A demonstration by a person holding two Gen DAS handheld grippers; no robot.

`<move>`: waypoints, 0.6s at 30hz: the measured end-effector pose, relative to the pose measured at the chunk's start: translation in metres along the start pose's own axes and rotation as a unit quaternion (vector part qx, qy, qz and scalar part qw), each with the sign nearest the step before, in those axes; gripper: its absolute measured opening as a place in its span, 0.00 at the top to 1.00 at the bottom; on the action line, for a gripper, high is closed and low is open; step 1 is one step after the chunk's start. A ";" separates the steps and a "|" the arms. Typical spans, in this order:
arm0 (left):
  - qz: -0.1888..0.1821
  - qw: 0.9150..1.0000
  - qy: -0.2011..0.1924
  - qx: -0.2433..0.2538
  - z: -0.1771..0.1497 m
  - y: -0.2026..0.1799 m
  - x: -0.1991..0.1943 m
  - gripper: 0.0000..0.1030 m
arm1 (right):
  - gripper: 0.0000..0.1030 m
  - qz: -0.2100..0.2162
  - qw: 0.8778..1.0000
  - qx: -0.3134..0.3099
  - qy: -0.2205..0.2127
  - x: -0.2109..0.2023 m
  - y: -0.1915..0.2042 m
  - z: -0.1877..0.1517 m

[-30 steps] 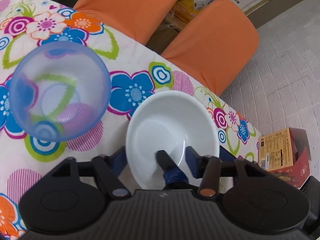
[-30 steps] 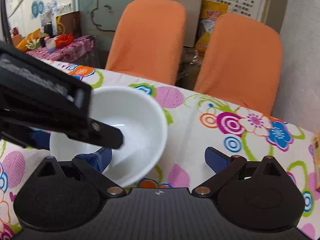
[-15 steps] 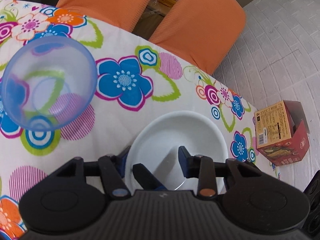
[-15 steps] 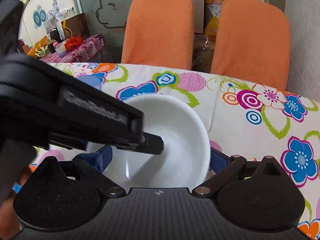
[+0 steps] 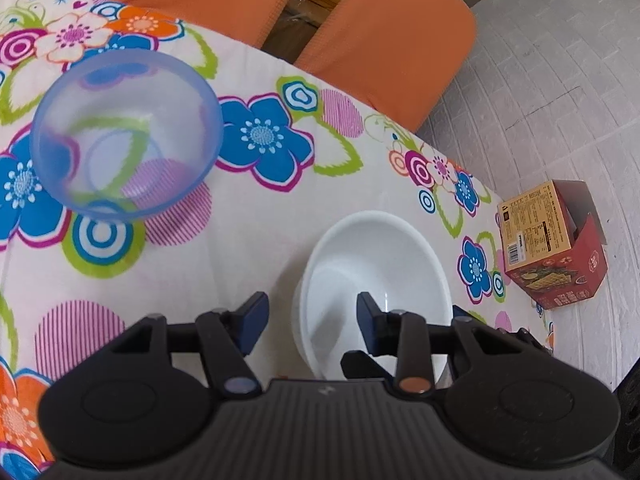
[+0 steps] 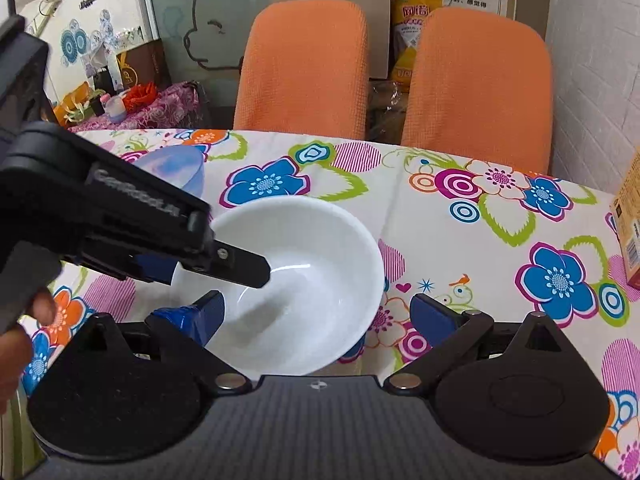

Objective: Organize plates and bowls
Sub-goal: 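Grip the white ceramic bowl rim with the left gripper while the right gripper steadies it, then carry the white bowl into the steel bowl and open both grippers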

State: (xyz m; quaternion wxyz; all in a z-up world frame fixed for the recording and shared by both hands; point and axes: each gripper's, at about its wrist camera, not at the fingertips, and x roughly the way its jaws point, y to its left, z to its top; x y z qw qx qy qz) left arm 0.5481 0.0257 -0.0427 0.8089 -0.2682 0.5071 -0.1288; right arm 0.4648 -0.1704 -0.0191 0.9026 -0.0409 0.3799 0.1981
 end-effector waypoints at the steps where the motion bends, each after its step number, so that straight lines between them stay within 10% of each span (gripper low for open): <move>1: 0.001 1.000 0.000 0.004 0.000 -0.001 0.000 0.65 | 0.15 0.001 1.000 -0.001 -0.007 -0.003 0.001 -0.003; 18: 0.004 0.999 0.013 0.038 -0.002 -0.015 0.009 0.51 | 0.15 0.045 0.997 -0.050 -0.034 -0.019 0.008 -0.021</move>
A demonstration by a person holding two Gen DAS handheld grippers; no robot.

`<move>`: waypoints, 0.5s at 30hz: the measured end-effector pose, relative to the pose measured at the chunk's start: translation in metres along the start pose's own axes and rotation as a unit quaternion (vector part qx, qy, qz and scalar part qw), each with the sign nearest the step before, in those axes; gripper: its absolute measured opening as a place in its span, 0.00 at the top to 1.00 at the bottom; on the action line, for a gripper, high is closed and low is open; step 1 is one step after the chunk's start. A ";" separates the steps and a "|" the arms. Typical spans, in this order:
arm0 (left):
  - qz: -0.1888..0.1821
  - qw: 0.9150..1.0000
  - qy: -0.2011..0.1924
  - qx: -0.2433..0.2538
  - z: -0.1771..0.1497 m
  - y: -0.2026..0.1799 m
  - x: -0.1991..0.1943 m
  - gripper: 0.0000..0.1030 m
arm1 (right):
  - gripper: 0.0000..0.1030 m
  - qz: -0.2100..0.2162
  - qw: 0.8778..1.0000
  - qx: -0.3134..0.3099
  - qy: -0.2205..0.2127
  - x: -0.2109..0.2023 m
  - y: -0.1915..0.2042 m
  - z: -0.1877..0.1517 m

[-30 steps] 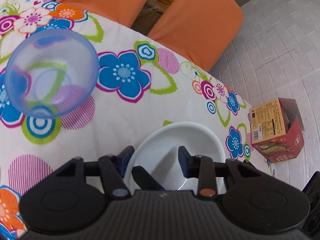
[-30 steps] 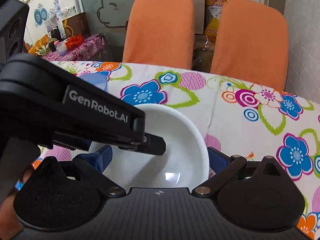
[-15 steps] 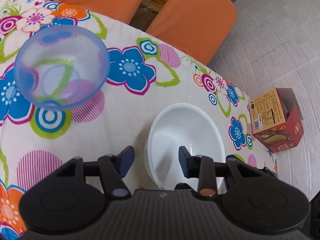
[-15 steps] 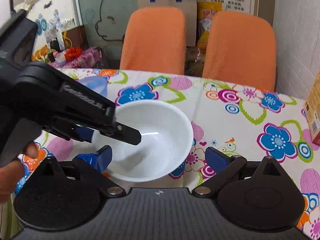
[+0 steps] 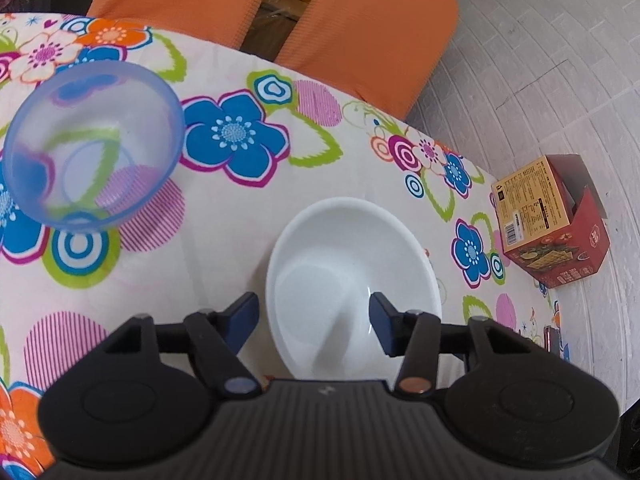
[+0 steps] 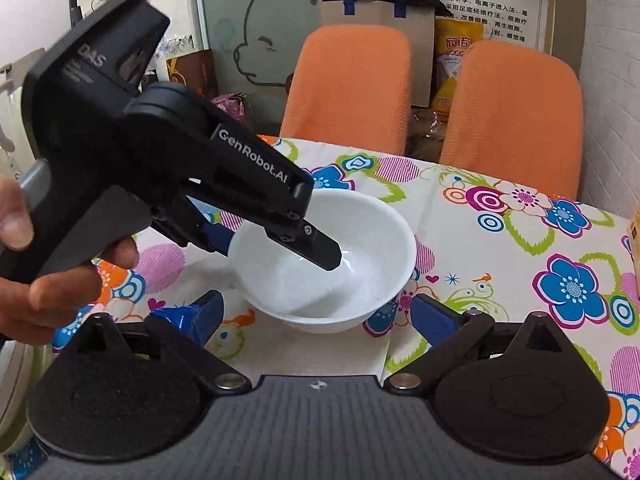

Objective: Organize plates and bowls
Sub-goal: 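Carry the white bowl into the steel bowl and open both grippers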

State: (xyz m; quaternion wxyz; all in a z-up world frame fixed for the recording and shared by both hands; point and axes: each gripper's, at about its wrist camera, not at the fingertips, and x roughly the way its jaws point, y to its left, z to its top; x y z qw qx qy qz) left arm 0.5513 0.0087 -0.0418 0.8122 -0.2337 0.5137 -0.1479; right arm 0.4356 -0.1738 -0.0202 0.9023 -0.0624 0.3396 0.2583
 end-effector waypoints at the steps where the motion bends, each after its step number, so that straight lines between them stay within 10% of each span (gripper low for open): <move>1: 0.000 1.000 0.000 0.001 0.000 -0.001 0.001 0.51 | 0.15 -0.006 1.000 -0.003 -0.001 0.003 0.001 0.000; 15: 0.002 0.999 0.000 0.037 -0.007 -0.011 -0.002 0.62 | 0.16 -0.019 0.999 -0.032 -0.030 0.014 0.011 0.004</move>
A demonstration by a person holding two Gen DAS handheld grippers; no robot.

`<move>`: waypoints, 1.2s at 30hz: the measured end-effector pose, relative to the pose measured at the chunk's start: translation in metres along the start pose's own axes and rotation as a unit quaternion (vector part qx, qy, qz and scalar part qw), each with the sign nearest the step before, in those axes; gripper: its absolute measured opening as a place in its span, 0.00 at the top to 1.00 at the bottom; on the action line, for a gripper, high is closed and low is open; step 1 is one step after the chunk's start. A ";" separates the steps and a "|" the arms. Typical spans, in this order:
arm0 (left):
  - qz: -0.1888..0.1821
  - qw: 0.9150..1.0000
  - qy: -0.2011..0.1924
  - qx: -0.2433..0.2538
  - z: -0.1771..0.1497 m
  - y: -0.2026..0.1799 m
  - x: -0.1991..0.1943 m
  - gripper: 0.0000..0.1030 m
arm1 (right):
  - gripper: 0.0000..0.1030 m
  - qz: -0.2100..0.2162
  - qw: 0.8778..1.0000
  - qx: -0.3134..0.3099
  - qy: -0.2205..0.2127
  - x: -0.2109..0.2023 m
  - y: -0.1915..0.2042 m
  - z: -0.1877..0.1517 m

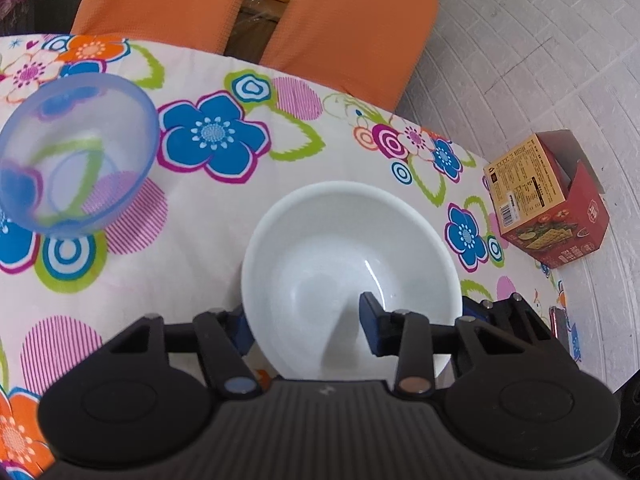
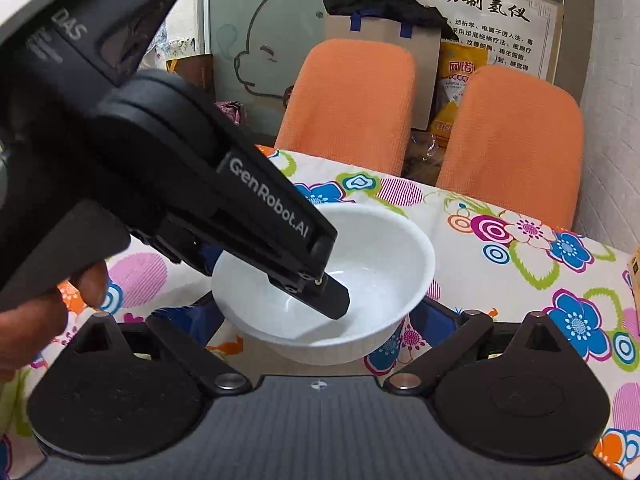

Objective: Organize plates and bowls
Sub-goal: 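Carry the white bowl into the steel bowl and open both grippers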

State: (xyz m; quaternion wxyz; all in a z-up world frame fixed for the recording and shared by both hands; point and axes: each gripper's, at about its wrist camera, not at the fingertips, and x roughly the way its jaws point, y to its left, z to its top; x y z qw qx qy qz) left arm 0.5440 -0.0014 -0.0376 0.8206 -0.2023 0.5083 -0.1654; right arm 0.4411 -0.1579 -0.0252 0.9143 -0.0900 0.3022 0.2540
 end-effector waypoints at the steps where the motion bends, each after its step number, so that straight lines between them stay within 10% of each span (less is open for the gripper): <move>1: -0.002 1.000 0.002 0.000 -0.002 -0.002 -0.003 0.62 | 0.16 -0.002 1.000 0.001 0.001 -0.003 0.001 0.001; 22: -0.001 0.994 0.003 0.110 -0.190 -0.068 -0.109 0.56 | 0.14 -0.053 0.998 0.031 -0.017 -0.158 0.100 -0.092; 36: 0.014 0.993 -0.031 0.114 -0.192 -0.056 -0.123 0.38 | 0.15 -0.060 0.996 0.071 -0.004 -0.175 0.086 -0.121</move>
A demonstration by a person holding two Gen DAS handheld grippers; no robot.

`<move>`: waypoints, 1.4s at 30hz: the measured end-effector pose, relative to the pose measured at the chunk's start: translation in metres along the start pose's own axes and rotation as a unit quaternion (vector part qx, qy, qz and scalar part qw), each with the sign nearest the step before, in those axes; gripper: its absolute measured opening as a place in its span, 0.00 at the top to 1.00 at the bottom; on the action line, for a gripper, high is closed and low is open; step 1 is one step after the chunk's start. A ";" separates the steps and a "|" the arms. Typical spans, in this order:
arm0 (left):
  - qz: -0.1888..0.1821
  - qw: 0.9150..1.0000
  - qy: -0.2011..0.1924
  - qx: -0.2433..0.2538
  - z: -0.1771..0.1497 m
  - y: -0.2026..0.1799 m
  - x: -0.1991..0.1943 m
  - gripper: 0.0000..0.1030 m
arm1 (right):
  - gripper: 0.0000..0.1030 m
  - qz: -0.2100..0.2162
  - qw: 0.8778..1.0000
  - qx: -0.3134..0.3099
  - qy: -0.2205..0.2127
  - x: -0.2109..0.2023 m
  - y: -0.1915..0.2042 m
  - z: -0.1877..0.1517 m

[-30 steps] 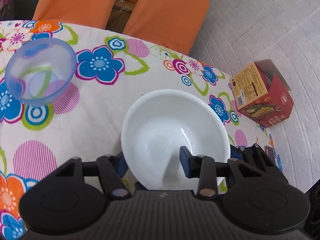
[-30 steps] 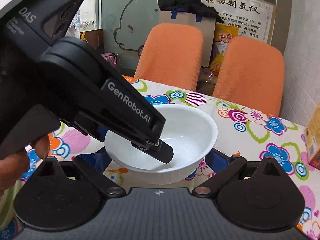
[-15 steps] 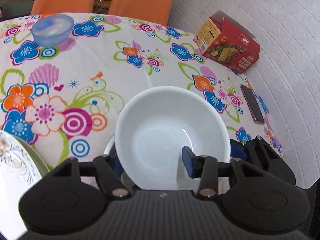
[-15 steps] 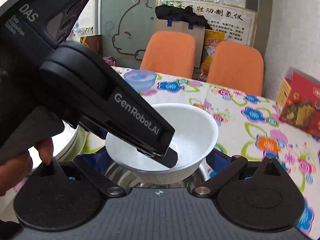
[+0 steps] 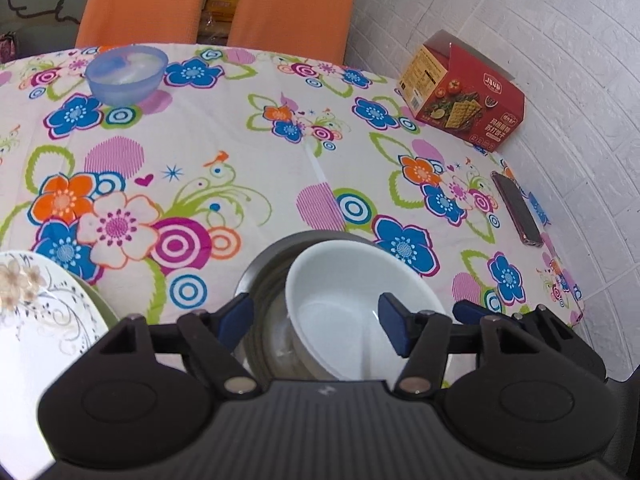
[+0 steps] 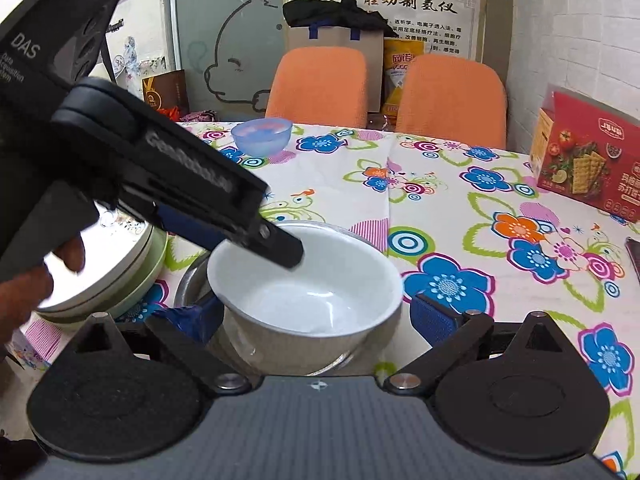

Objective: Organize plates and bowls
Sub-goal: 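Carry the white bowl into the steel bowl and open both grippers, then grip the translucent blue bowl rim with the left gripper while the right gripper holds it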

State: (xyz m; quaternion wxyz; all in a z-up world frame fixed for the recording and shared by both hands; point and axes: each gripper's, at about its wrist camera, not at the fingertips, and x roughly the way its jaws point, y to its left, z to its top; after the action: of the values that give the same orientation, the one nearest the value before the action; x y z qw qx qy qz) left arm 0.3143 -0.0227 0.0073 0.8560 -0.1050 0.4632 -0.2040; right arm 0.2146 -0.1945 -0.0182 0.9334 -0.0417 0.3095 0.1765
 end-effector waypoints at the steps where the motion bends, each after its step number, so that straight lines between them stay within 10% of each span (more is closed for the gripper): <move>1: 0.006 1.000 -0.007 0.000 0.002 0.002 -0.003 0.36 | 0.15 -0.002 1.000 0.002 0.005 -0.002 -0.002 -0.001; 15: 0.047 0.997 -0.045 -0.044 0.027 0.064 -0.030 0.32 | 0.15 0.034 0.999 0.019 -0.011 -0.006 -0.011 0.036; 28: 0.092 0.984 -0.082 -0.126 0.153 0.187 -0.005 0.29 | 0.15 0.066 0.991 -0.109 0.042 0.171 0.032 0.168; 42: 0.075 0.987 -0.037 -0.138 0.202 0.228 0.093 0.31 | 0.15 0.084 0.988 -0.109 0.072 0.288 0.048 0.176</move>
State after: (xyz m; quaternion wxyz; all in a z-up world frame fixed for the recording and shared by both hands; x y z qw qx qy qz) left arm 0.5861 0.1379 -0.0353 0.8626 -0.1947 0.4617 -0.0695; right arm 0.5112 -0.0290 -0.0452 0.8804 -0.1295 0.3576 0.2834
